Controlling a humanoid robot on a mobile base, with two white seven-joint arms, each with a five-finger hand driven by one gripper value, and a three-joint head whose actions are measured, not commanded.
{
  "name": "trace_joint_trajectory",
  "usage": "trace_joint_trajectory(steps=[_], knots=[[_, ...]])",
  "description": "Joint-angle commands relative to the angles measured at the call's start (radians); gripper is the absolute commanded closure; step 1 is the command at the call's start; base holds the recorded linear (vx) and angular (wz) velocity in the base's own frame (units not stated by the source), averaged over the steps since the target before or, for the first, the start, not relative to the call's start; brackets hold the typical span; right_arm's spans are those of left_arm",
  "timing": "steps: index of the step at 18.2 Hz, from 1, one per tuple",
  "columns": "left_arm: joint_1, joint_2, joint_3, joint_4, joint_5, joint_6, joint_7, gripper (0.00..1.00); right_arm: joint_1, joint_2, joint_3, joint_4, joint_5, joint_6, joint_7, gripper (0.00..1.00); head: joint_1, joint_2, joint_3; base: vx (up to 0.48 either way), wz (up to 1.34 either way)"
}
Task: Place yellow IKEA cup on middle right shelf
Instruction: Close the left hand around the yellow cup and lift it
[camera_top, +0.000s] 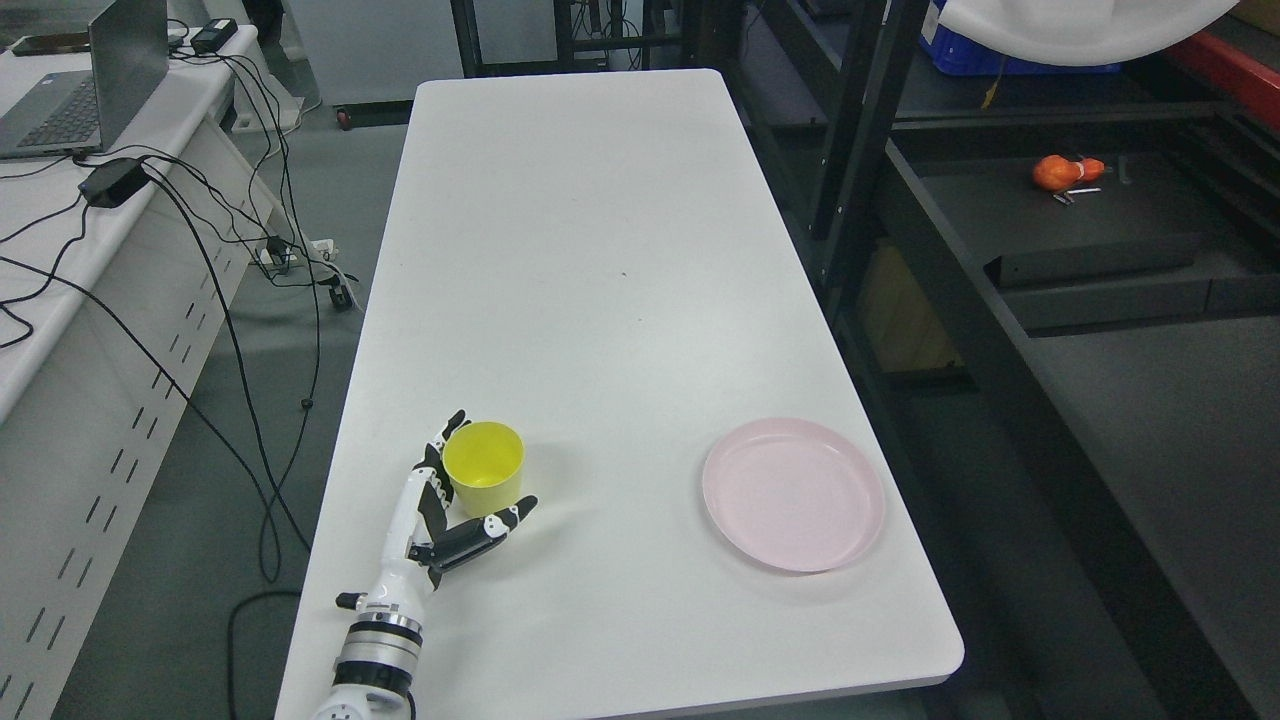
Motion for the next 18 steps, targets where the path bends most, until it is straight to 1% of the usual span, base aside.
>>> trace_joint_trajectory(steps=[1, 3, 6, 9, 11, 12, 13, 15, 18], knots=[[-0.047, 0.017, -0.017, 0.110, -0.011, 0.006, 0.000, 0.01, 0.014, -0.017, 0.017, 0.000, -0.025, 0.000, -0.001, 0.01, 0.0000, 0.000, 0.000, 0.000, 0.00], [-0.076, 0.017, -0.001, 0.148, -0.011, 0.006, 0.000, 0.01, 0.014, -0.017, 0.017, 0.000, -0.025, 0.000, -0.001, 0.01, 0.0000, 0.000, 0.000, 0.000, 0.00], [-0.107, 0.017, 0.022, 0.182, -0.009, 0.004, -0.002, 0.06, 0.014, -0.017, 0.017, 0.000, -0.025, 0.000, -0.001, 0.01, 0.0000, 0.000, 0.000, 0.000, 0.00], [-0.107, 0.017, 0.023, 0.182, -0.008, 0.001, -0.002, 0.18, 0.014, -0.017, 0.017, 0.000, -0.025, 0.000, -0.001, 0.01, 0.0000, 0.000, 0.000, 0.000, 0.00], [-0.107, 0.017, 0.029, 0.182, 0.000, -0.002, -0.002, 0.28, 0.014, -0.017, 0.017, 0.000, -0.025, 0.000, -0.001, 0.01, 0.0000, 0.000, 0.000, 0.000, 0.00], [-0.107, 0.017, 0.037, 0.184, 0.003, -0.006, -0.002, 0.34, 0.014, -0.017, 0.017, 0.000, -0.025, 0.000, -0.001, 0.01, 0.0000, 0.000, 0.000, 0.000, 0.00], [-0.106, 0.017, 0.051, 0.182, 0.026, -0.023, -0.002, 0.47, 0.014, -0.017, 0.017, 0.000, -0.025, 0.000, -0.001, 0.01, 0.0000, 0.000, 0.000, 0.000, 0.00], [-0.104, 0.017, 0.056, 0.182, 0.092, -0.061, -0.002, 0.69, 0.014, -0.017, 0.017, 0.000, -0.025, 0.000, -0.001, 0.01, 0.0000, 0.000, 0.000, 0.000, 0.00], [-0.099, 0.017, 0.057, 0.161, 0.144, -0.130, -0.002, 0.97, 0.014, -0.017, 0.017, -0.001, -0.025, 0.000, -0.001, 0.01, 0.0000, 0.000, 0.000, 0.000, 0.00]])
